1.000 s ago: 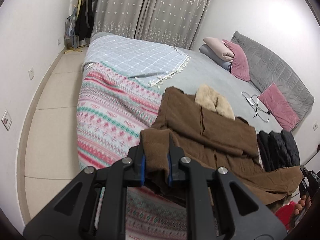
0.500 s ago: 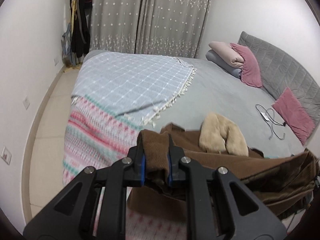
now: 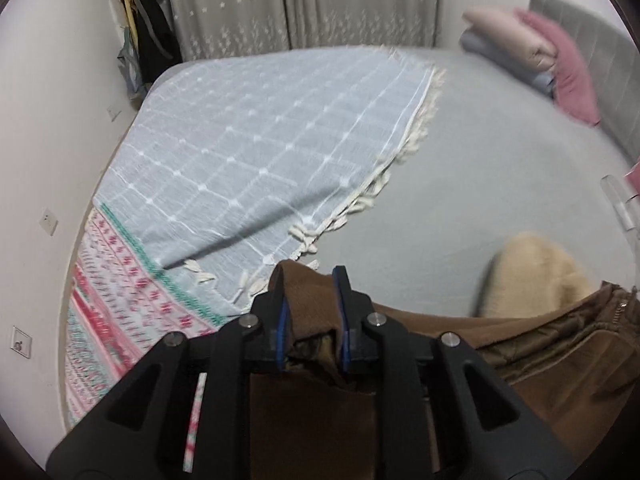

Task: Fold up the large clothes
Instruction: 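Lift the coat side edge with both tools and fold it across the body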

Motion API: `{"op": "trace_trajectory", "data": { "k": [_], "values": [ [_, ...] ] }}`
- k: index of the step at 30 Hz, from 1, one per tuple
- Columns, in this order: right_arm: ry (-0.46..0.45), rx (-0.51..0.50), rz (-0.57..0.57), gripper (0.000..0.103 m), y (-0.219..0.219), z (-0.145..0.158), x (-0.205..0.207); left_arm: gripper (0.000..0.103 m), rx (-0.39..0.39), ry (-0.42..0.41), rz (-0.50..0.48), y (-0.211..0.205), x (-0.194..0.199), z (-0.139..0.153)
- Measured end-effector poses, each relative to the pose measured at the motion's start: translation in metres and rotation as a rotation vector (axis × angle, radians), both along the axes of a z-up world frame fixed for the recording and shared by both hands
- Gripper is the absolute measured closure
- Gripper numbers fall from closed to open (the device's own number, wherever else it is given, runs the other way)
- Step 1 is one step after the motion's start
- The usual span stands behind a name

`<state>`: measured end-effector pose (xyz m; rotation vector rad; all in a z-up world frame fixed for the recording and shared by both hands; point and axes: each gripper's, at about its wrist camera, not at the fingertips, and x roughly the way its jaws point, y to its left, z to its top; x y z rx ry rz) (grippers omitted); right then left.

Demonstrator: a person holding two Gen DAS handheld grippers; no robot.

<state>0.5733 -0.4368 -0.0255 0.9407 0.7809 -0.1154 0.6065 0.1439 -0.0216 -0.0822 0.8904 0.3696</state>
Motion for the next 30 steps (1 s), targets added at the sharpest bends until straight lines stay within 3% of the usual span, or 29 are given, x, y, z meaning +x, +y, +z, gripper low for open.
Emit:
{"op": "trace_trajectory", "data": {
  "k": [3, 5, 7, 10, 14, 15, 17, 18, 19, 22, 24, 27, 28, 29, 30],
  "values": [
    [0.085, 0.006, -0.032, 0.092, 0.000, -0.056, 0.026, 0.077, 0.022, 0.015, 0.015, -0.003, 0.018, -0.033],
    [0.101, -0.003, -0.039, 0.092, 0.003, -0.074, 0.031, 0.074, 0.012, 0.025, 0.010, 0.000, 0.024, -0.043],
    [0.093, -0.026, -0.034, 0.092, 0.004, -0.074, 0.033, 0.069, -0.012, 0.003, 0.008, 0.005, 0.028, -0.042],
    [0.083, -0.087, -0.023, 0.091, 0.008, -0.060, 0.036, 0.054, -0.068, -0.066, 0.014, 0.016, 0.024, -0.028],
    [0.039, -0.117, 0.019, 0.083, 0.008, -0.037, 0.037, 0.047, -0.219, -0.185, 0.056, 0.046, 0.001, -0.003],
    [0.008, -0.130, 0.034, 0.079, 0.007, -0.027, 0.030, 0.045, -0.241, -0.209, 0.078, 0.055, -0.007, 0.002],
    [-0.027, -0.175, 0.029, 0.061, 0.008, -0.015, 0.019, 0.041, -0.292, -0.223, 0.083, 0.066, -0.020, 0.004],
    [-0.051, -0.244, 0.002, 0.039, 0.008, -0.005, 0.008, 0.041, -0.316, -0.204, 0.048, 0.067, -0.026, 0.000],
    [-0.073, -0.323, -0.026, 0.025, 0.008, 0.005, -0.002, 0.041, -0.327, -0.178, 0.020, 0.066, -0.029, -0.006],
    [-0.119, -0.454, 0.010, 0.023, 0.017, 0.020, -0.015, 0.034, -0.372, -0.051, -0.079, 0.054, -0.030, -0.036],
    [-0.078, -0.466, 0.160, 0.023, 0.028, 0.010, 0.001, 0.034, -0.312, 0.049, -0.102, 0.039, -0.024, -0.059],
    [0.100, -0.499, 0.297, 0.023, 0.044, -0.027, 0.032, 0.034, -0.249, 0.064, -0.103, 0.029, -0.018, -0.076],
    [0.126, -0.516, 0.309, 0.023, 0.048, -0.035, 0.037, 0.043, -0.241, 0.058, -0.110, 0.026, -0.016, -0.078],
    [0.169, -0.543, 0.332, 0.023, 0.053, -0.050, 0.045, 0.063, -0.235, 0.059, -0.126, 0.024, -0.014, -0.080],
    [0.183, -0.544, 0.345, 0.024, 0.056, -0.058, 0.050, 0.071, -0.227, 0.063, -0.135, 0.021, -0.013, -0.081]
  ]
}}
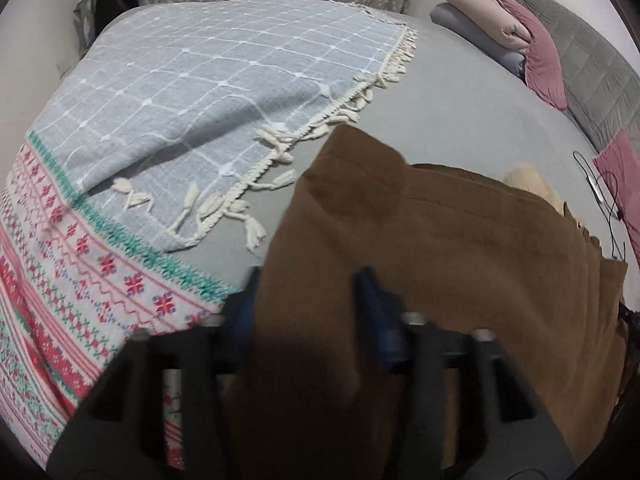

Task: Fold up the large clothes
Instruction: 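Lift the coat side edge with both tools and fold it across the body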

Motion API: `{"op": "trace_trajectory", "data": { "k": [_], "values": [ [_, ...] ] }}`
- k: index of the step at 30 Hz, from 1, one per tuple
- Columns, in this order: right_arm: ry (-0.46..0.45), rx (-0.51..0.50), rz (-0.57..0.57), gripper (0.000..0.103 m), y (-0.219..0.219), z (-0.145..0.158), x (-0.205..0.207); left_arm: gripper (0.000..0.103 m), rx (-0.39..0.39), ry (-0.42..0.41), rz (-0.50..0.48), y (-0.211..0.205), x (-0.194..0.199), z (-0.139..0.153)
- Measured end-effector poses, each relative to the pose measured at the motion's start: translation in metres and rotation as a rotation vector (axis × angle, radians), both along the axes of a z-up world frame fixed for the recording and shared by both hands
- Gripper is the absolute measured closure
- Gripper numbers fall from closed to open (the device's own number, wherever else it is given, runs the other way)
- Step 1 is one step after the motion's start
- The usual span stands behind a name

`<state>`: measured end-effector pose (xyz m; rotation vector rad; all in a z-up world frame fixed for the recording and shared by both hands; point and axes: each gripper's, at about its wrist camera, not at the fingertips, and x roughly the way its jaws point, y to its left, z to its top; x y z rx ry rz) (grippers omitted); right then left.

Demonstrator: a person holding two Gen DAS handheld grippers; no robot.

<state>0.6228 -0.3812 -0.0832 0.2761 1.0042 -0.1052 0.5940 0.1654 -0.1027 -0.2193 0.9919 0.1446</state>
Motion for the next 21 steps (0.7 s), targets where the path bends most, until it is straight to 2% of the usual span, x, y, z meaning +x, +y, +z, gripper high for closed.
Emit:
{"op": "trace_trajectory", "data": {
  "k": [2, 3, 4, 5, 7, 9, 12, 14, 16, 18, 20, 21],
  "values": [
    [-0.009, 0.033, 0.019, 0.049, 0.003, -0.012, 0.003, 0.086, 0.025, -0.012, -0.001, -0.004, 0.001, 0.002],
    [-0.011, 0.034, 0.026, 0.070, 0.007, -0.015, 0.005, 0.088, 0.037, -0.026, -0.005, -0.005, 0.001, 0.005],
    [-0.023, -0.002, 0.028, 0.084, 0.011, -0.011, 0.003, 0.091, 0.039, -0.037, -0.003, -0.005, 0.001, 0.007],
    [-0.042, -0.035, 0.028, 0.094, 0.013, -0.005, 0.000, 0.092, 0.038, -0.046, -0.002, -0.002, 0.001, 0.008],
    [-0.130, -0.092, 0.001, 0.096, 0.016, 0.019, -0.003, 0.094, 0.057, -0.084, 0.014, 0.001, 0.001, 0.017],
    [-0.198, -0.113, -0.018, 0.097, 0.019, 0.046, -0.006, 0.094, 0.040, -0.198, 0.043, 0.002, -0.004, 0.039],
    [-0.304, -0.217, -0.018, 0.097, 0.037, 0.088, -0.005, 0.094, 0.033, -0.351, 0.071, -0.003, -0.012, 0.068],
    [-0.355, -0.275, -0.035, 0.097, 0.041, 0.098, -0.009, 0.094, 0.091, -0.327, 0.080, -0.009, -0.006, 0.063],
    [-0.340, -0.279, -0.059, 0.097, 0.039, 0.088, -0.003, 0.094, 0.150, -0.257, 0.072, -0.010, 0.002, 0.036],
    [-0.257, -0.245, -0.073, 0.096, 0.030, 0.051, 0.005, 0.093, 0.168, -0.212, 0.074, -0.009, 0.003, 0.008],
    [-0.112, -0.236, -0.076, 0.094, 0.028, 0.001, 0.020, 0.093, 0.147, -0.203, 0.092, -0.005, 0.006, -0.003],
    [-0.081, -0.237, -0.071, 0.094, 0.030, -0.012, 0.021, 0.093, 0.146, -0.207, 0.099, -0.004, 0.006, -0.002]
  ]
}}
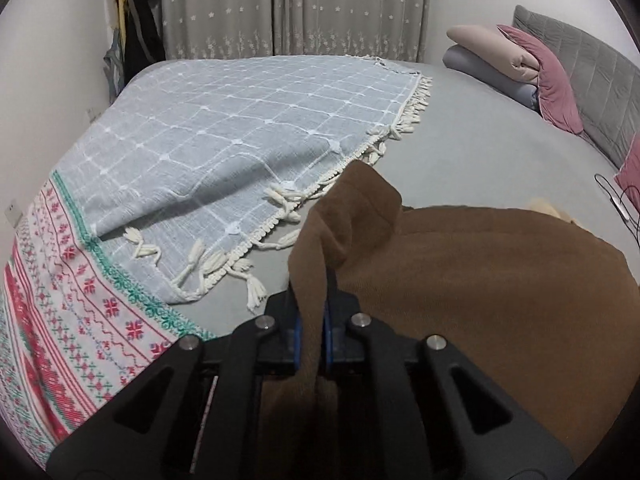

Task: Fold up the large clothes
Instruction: 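Lift the coat side edge with both tools and fold it across the body, then lay the folded edge down and open both tools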

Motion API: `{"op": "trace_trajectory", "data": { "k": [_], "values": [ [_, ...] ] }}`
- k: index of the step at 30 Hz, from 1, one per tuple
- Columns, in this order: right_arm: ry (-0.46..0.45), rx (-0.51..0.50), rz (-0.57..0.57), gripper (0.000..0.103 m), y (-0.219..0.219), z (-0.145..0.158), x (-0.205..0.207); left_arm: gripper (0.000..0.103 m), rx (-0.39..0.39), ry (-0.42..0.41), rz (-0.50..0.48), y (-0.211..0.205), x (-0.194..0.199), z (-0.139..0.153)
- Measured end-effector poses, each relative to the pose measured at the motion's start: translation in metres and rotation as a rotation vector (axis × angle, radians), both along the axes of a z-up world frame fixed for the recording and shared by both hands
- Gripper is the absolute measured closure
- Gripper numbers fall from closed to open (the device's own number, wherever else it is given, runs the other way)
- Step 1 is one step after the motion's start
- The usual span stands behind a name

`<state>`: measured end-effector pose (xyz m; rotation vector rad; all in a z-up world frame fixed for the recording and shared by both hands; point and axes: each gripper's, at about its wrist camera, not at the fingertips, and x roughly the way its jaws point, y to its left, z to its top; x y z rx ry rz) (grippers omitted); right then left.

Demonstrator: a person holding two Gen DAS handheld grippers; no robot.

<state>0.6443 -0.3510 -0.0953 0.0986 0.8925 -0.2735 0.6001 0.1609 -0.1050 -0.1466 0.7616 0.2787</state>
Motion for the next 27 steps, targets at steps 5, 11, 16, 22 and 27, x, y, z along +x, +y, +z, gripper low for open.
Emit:
{"op": "trace_trajectory", "data": {
  "k": [5, 11, 16, 22, 27],
  "values": [
    [-0.001, 0.002, -0.034, 0.082, -0.004, -0.009, -0.001, 0.079, 0.047, 0.041, 0.003, -0.007, 0.006, -0.004],
    [-0.093, 0.045, 0.004, 0.048, -0.004, 0.055, -0.060, 0.068, -0.089, -0.017, -0.013, 0.008, -0.029, 0.052],
    [-0.150, 0.127, 0.205, 0.016, 0.047, 0.076, -0.159, 0.060, -0.153, 0.053, -0.221, -0.057, -0.104, 0.061],
    [-0.110, 0.200, 0.337, 0.016, 0.106, 0.046, -0.222, 0.060, -0.087, 0.072, -0.436, -0.160, -0.181, 0.032],
    [-0.035, 0.158, 0.353, 0.009, 0.110, -0.009, -0.215, 0.054, 0.132, 0.102, -0.412, -0.194, -0.181, -0.008]
  ]
}}
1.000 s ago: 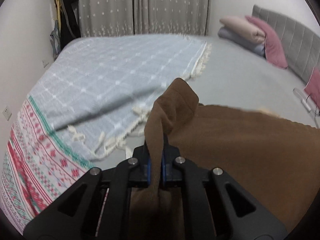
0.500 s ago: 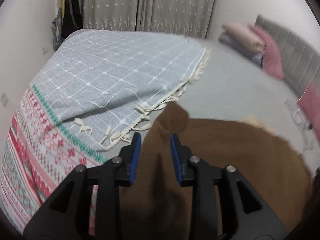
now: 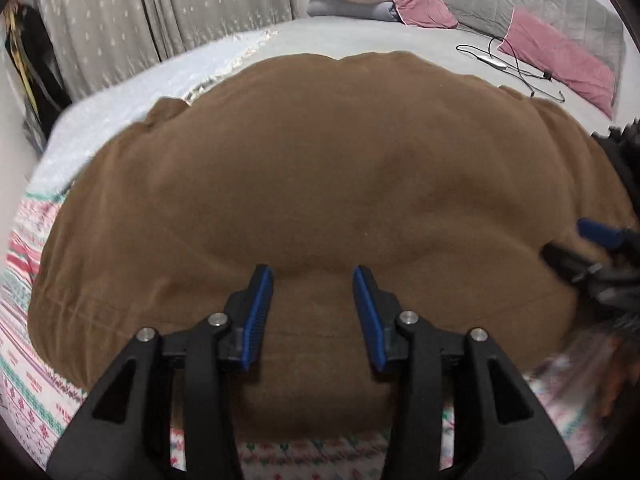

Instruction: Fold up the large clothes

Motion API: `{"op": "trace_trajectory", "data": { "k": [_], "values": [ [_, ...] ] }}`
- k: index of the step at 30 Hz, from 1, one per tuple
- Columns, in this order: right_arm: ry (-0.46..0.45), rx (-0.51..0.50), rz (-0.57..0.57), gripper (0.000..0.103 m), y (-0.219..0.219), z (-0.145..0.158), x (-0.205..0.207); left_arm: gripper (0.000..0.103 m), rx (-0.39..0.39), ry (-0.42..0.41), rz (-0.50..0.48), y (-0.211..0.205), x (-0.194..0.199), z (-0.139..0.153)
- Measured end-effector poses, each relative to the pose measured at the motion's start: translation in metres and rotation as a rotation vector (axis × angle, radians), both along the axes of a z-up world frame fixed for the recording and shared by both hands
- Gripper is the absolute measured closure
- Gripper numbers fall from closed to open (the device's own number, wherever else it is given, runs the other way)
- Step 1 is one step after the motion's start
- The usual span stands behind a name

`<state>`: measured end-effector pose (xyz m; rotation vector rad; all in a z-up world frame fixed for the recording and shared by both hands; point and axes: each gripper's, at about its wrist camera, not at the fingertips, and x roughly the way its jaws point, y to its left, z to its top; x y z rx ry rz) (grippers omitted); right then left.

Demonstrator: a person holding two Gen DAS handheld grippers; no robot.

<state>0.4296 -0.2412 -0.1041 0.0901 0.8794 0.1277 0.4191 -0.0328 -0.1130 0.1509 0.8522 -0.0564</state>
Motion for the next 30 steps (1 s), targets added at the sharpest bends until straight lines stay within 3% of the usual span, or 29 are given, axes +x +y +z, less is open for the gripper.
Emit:
{"op": "trace_trajectory", "data": {
  "k": [3, 5, 7, 9, 13, 17, 18, 22, 26, 30],
  "values": [
    [0.024, 0.064, -0.088, 0.009, -0.013, 0.015, -0.010, 0.052, -0.047, 0.034, 0.021, 0.010, 0.005, 0.007],
    [-0.014, 0.169, -0.132, 0.009, -0.031, 0.034, -0.033, 0.052, -0.081, 0.046, 0.035, 0.014, 0.000, 0.012],
    [-0.012, 0.204, -0.158, 0.009, -0.044, 0.040, -0.052, 0.052, -0.096, 0.042, 0.022, 0.017, -0.016, 0.017],
    [0.022, 0.172, -0.179, 0.009, -0.054, 0.038, -0.060, 0.052, -0.081, 0.008, 0.006, 0.014, -0.031, 0.019],
    [0.078, 0.201, -0.223, 0.009, -0.074, 0.012, -0.064, 0.051, -0.018, -0.017, -0.008, 0.008, -0.033, 0.008],
    [0.047, 0.036, -0.191, 0.007, -0.052, -0.002, -0.057, 0.048, -0.015, -0.003, 0.018, 0.010, -0.021, 0.003],
    [0.056, 0.050, -0.217, 0.007, -0.051, 0.001, -0.058, 0.048, -0.014, 0.002, 0.023, 0.010, -0.020, 0.004],
    [0.130, 0.269, -0.290, 0.007, -0.084, 0.013, -0.066, 0.048, -0.008, 0.008, 0.013, 0.011, -0.027, 0.010],
    [0.178, 0.374, -0.356, 0.007, -0.109, 0.016, -0.100, 0.048, -0.064, -0.009, -0.068, -0.004, -0.053, 0.029],
    [0.198, 0.443, -0.370, 0.007, -0.114, 0.004, -0.102, 0.048, 0.017, -0.034, -0.089, -0.032, -0.057, 0.026]
  ]
}}
